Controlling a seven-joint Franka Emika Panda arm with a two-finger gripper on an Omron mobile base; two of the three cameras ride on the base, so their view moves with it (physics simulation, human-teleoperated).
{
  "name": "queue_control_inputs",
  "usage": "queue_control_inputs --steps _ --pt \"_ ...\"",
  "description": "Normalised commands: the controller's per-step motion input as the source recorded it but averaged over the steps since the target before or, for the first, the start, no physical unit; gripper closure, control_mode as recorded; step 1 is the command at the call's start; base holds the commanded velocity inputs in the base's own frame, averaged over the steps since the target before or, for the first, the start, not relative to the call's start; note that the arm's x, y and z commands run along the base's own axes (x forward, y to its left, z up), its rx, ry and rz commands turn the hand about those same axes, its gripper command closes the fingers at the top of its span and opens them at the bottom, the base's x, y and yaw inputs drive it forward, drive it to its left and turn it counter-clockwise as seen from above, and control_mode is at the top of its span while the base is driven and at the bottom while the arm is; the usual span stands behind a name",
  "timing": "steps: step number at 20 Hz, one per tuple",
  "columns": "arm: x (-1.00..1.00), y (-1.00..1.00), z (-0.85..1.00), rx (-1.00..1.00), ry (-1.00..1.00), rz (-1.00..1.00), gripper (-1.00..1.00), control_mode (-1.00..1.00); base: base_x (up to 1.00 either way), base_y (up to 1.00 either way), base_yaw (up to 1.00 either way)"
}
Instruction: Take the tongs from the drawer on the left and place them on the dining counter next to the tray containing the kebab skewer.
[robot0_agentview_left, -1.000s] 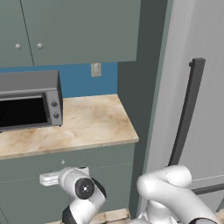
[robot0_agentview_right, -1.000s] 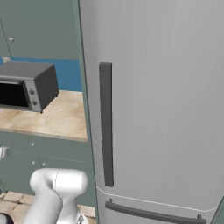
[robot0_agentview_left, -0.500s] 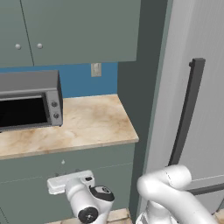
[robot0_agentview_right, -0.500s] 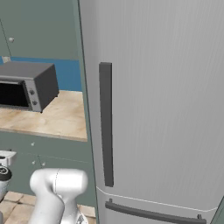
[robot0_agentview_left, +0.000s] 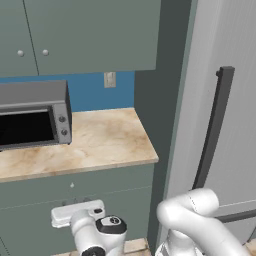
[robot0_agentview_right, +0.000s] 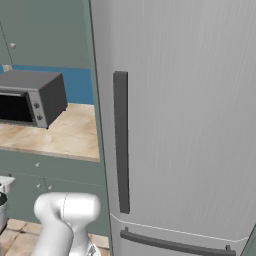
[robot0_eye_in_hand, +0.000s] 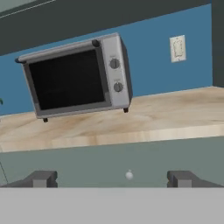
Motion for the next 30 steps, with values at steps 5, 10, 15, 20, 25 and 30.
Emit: queue_control_inputs --steps 5,10,15,20,25,30 --pt "0.00 -0.32 -0.17 0.00 -0.04 -0.03 -1.00 -1.00 0.00 0.00 0.00" --pt "0.15 -0.12 -0.07 0.00 -0.08 -0.01 -1.00 -1.00 0.00 0.00 0.00" --pt "0.21 -0.26 0.00 0.00 -0.10 -0.01 -1.00 -1.00 0.00 0.00 0.00" --pt "0.27 -0.15 -0.07 0.00 -0.09 -0.01 -1.00 -1.00 0.00 0.00 0.00" --pt "0.30 -0.01 -0.01 0.00 -0.09 -0.03 -1.00 -1.00 0.00 0.00 0.00" --pt "0.24 0.00 -0.12 0.00 -0.13 -0.05 -1.00 -1.00 0.00 0.00 0.00"
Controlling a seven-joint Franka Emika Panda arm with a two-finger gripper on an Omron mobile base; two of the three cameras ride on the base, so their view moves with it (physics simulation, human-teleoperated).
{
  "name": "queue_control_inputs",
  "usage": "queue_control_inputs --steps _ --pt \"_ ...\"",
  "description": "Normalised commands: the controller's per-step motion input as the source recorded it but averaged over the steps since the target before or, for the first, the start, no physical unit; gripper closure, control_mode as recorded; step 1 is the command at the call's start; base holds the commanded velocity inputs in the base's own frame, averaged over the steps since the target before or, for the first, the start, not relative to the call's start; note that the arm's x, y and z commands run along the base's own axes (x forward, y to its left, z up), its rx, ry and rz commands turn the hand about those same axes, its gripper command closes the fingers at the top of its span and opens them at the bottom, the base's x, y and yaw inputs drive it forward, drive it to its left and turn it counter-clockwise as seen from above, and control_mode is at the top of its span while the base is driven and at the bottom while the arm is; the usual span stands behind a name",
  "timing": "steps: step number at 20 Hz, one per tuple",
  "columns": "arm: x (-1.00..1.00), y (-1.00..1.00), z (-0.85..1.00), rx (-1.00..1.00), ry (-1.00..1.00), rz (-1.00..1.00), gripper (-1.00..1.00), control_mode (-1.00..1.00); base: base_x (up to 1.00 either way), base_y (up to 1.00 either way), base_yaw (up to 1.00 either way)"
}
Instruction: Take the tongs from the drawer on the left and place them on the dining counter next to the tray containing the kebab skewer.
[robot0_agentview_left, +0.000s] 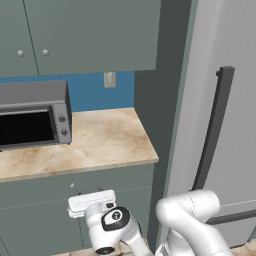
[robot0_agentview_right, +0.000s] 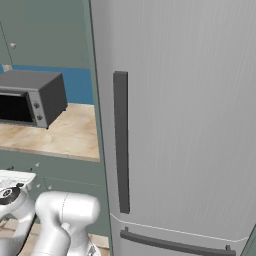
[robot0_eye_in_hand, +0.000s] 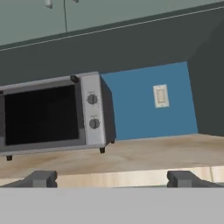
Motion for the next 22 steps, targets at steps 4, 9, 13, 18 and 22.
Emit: queue_control_inputs --steps 4,9,13,18,22 --pt "0.16 0.00 -0.30 0.00 -0.11 -0.09 -1.00 -1.00 0.00 0.00 0.00" --pt "0.10 0.01 -0.19 0.00 -0.11 -0.11 -1.00 -1.00 0.00 0.00 0.00" --pt "0.10 0.13 -0.11 0.00 -0.06 -0.08 -1.00 -1.00 0.00 0.00 0.00" --pt "0.18 0.14 -0.17 -0.05 -0.01 -0.01 -1.00 -1.00 0.00 0.00 0.00" --pt "0.24 0.08 -0.21 -0.11 0.00 0.00 -1.00 -1.00 0.00 0.00 0.00"
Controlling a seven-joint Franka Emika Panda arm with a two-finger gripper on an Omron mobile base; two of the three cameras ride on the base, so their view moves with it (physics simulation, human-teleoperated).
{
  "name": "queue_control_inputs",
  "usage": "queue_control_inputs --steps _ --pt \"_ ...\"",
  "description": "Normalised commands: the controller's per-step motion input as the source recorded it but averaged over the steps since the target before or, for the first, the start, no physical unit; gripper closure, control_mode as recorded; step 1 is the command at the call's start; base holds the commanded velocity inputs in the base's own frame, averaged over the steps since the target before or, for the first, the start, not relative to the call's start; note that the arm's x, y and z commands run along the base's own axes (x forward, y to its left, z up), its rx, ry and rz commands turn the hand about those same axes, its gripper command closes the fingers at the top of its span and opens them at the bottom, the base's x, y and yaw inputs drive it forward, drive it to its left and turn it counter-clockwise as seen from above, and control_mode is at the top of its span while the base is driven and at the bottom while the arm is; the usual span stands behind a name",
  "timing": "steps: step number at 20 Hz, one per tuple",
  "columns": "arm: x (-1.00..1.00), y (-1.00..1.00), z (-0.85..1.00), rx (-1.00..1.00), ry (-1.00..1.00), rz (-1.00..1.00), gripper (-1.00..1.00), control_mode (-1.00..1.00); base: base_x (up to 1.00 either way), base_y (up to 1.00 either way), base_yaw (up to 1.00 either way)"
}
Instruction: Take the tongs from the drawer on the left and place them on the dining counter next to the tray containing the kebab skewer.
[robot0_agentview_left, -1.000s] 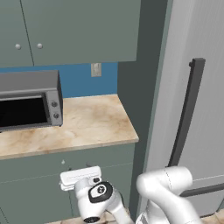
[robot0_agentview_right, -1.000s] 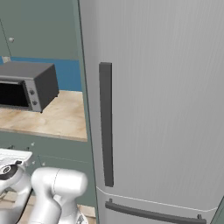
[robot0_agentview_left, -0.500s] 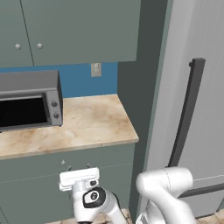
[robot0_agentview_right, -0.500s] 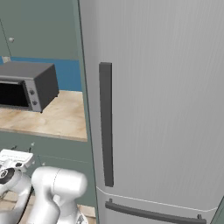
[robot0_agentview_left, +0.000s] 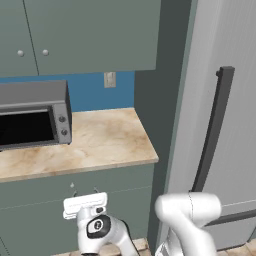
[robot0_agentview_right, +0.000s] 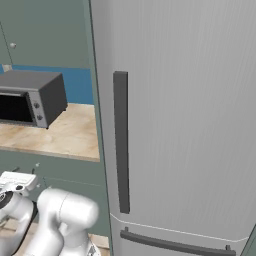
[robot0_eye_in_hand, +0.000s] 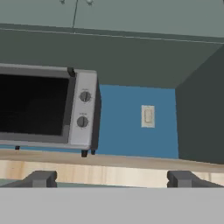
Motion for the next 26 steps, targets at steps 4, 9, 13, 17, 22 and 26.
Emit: queue_control_inputs --steps 4,9,13,17,22,26 --pt "0.30 0.00 -0.24 -0.05 0.00 0.00 -1.00 -1.00 0.00 0.00 0.00" --pt "0.32 0.01 -0.30 -0.02 0.00 0.00 -1.00 -1.00 0.00 0.00 0.00" --pt "0.29 0.11 -0.31 0.00 0.00 0.00 -1.00 -1.00 0.00 0.00 0.00" --pt "0.27 0.17 -0.30 0.00 0.00 0.00 -1.00 -1.00 0.00 0.00 0.00" --pt "0.34 0.04 -0.20 0.00 0.00 0.00 -1.00 -1.00 0.00 0.00 0.00" --pt "0.41 0.00 -0.20 0.00 0.00 0.00 -1.00 -1.00 0.00 0.00 0.00"
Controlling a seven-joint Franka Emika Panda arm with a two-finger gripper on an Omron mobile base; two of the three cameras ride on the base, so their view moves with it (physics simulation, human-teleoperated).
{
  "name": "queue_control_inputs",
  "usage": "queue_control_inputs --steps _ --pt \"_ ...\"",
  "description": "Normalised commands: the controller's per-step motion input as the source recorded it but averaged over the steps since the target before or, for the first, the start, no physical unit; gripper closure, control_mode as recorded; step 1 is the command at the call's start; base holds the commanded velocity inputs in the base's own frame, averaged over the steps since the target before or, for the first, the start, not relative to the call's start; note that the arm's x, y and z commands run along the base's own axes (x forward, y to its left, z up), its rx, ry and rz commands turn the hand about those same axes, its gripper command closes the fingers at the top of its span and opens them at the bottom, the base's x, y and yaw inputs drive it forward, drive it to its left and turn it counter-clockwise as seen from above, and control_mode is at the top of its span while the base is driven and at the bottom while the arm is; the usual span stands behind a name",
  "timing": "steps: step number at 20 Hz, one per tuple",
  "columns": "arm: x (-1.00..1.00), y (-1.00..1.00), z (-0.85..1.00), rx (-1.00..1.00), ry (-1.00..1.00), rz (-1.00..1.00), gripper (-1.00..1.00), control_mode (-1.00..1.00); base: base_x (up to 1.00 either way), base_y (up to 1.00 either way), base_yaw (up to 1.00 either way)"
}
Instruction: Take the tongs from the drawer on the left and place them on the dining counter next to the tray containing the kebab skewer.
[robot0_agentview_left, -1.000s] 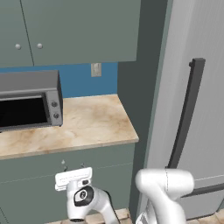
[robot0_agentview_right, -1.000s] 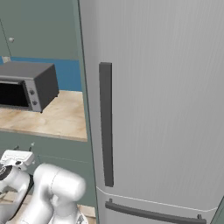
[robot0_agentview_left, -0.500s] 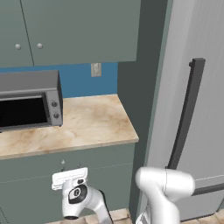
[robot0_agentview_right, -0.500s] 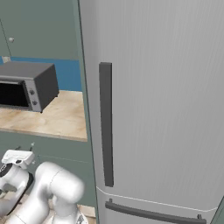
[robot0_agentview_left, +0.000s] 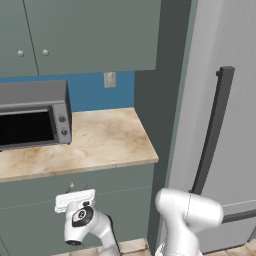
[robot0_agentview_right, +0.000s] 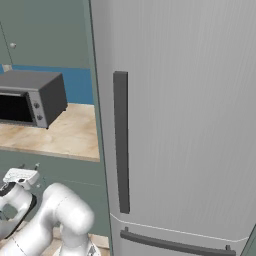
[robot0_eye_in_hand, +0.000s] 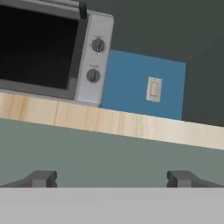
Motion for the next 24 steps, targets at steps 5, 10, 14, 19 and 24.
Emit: queue_control_inputs --steps 5,10,14,19,24 --pt "0.42 0.00 -0.23 0.00 0.00 0.00 -1.00 -1.00 0.00 0.00 0.00" --pt "0.28 0.00 -0.38 -0.01 0.00 0.00 -1.00 -1.00 0.00 0.00 0.00" --pt "0.11 0.00 -0.53 -0.03 0.00 0.00 -1.00 -1.00 0.00 0.00 0.00" --pt "0.18 0.00 -0.40 0.00 0.00 0.00 -1.00 -1.00 0.00 0.00 0.00" --pt "0.19 -0.05 -0.41 0.00 0.00 0.00 -1.00 -1.00 0.00 0.00 0.00"
